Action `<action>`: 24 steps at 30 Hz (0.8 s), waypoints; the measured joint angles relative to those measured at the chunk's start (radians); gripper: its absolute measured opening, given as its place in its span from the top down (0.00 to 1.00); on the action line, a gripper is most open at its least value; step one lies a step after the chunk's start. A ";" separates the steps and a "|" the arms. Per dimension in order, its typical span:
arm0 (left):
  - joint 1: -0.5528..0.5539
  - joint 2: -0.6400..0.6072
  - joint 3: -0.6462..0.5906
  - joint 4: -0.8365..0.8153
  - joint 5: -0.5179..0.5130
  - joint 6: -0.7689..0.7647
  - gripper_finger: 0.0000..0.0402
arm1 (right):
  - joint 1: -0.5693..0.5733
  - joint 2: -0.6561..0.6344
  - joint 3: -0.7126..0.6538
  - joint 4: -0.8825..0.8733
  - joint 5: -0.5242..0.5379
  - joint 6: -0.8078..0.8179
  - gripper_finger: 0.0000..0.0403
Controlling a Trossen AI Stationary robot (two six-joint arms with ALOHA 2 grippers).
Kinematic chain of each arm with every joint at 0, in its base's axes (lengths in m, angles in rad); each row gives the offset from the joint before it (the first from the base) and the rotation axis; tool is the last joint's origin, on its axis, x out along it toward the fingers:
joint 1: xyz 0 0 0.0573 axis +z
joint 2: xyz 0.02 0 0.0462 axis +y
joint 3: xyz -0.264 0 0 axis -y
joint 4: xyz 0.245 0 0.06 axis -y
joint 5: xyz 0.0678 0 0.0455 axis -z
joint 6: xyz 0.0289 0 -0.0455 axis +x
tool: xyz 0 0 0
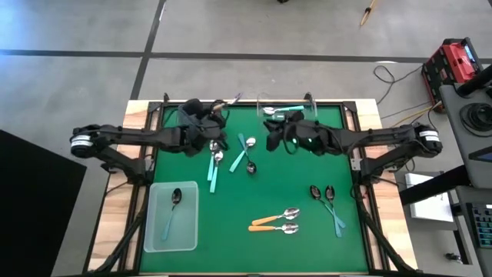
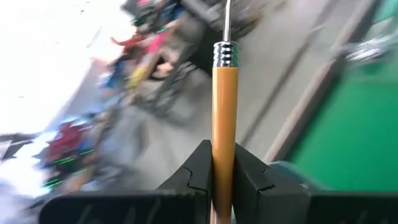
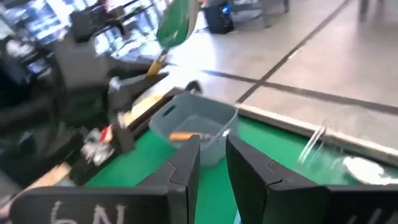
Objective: Sort silverware by color (type)
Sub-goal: Put the yellow spoon into the gray bin
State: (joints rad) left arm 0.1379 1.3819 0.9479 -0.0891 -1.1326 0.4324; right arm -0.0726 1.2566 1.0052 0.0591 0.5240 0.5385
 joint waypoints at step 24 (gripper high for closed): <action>-0.036 0.143 0.047 -0.071 -0.026 0.109 0.97 | -0.118 0.283 0.524 -0.589 -0.110 -1.228 0.64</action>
State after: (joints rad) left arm 0.1022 1.5249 0.9951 -0.1601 -1.1591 0.5414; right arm -0.1908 1.5395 1.5295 -0.5297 0.4138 -0.6893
